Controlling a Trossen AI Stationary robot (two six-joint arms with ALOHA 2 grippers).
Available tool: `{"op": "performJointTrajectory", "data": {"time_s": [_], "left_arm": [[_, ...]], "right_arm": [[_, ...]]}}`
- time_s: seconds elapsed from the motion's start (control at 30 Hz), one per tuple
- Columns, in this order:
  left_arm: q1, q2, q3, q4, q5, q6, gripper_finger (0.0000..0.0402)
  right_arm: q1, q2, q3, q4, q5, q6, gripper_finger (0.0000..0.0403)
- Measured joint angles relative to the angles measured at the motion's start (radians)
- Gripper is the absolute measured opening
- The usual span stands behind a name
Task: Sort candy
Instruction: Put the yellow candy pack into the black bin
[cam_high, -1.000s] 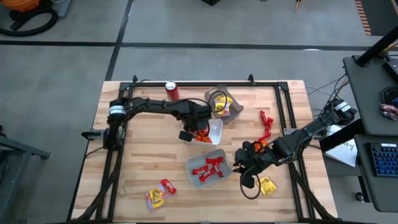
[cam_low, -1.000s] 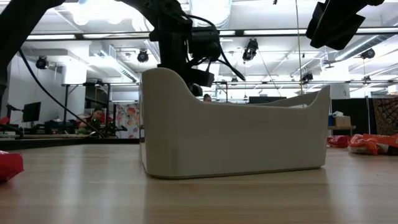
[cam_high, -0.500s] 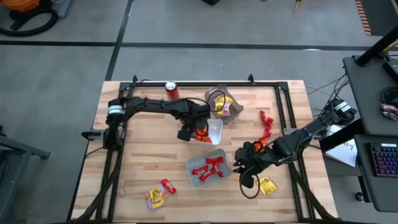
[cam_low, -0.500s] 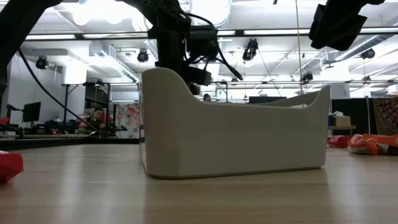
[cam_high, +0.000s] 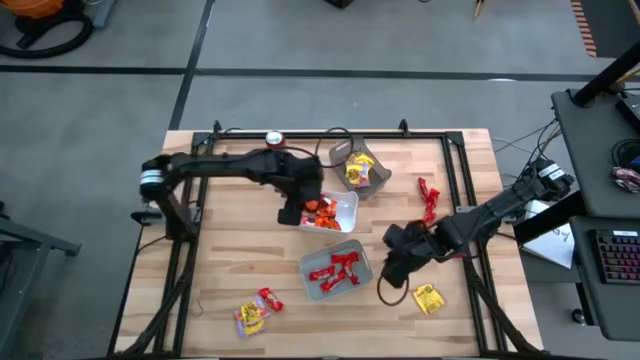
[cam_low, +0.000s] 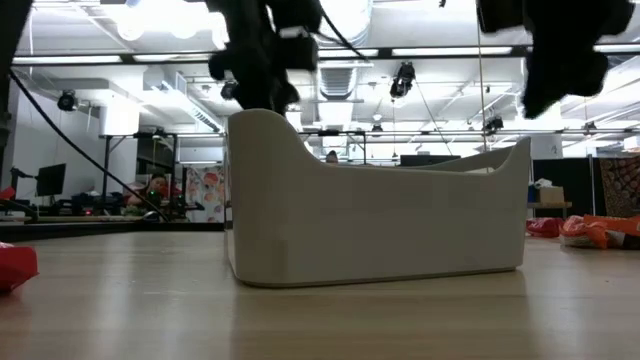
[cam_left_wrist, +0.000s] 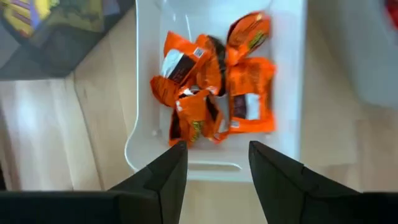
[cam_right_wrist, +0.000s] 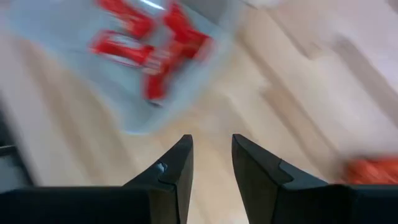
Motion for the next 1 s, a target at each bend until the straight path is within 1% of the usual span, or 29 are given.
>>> {"op": "performJointTrajectory", "data": {"time_s": [0.1,0.2,0.3,0.4,0.53,0.67,0.77,1.0], "left_arm": [[-0.028,-0.086,-0.041,0.012,0.0,-0.04,0.0154],[-0.065,-0.184,-0.111,0.068,0.0,-0.102,0.0153],[-0.114,-0.294,-0.209,0.176,-0.018,-0.198,0.0153],[-0.178,-0.393,-0.328,0.318,-0.064,-0.279,0.0153],[-0.261,-0.497,-0.478,0.486,-0.143,-0.356,0.0153],[-0.321,-0.56,-0.58,0.597,-0.2,-0.425,0.0153],[-0.348,-0.589,-0.627,0.65,-0.232,-0.473,0.0153],[-0.372,-0.596,-0.69,0.761,-0.247,-0.525,0.0153]], "right_arm": [[-0.03,0.0,0.0,-0.135,-0.027,0.073,0.01],[-0.059,0.0,0.002,-0.259,-0.052,0.134,0.01],[-0.083,0.0,0.002,-0.356,-0.058,0.149,0.01],[-0.098,0.0,-0.002,-0.405,-0.061,0.129,0.0102],[-0.109,0.0,-0.004,-0.428,-0.116,0.093,0.0114],[-0.109,0.0,-0.015,-0.43,-0.188,0.084,0.0118],[-0.109,0.0,-0.032,-0.431,-0.243,0.084,0.0118],[-0.109,0.0,-0.094,-0.43,-0.242,0.081,0.0118]]}}
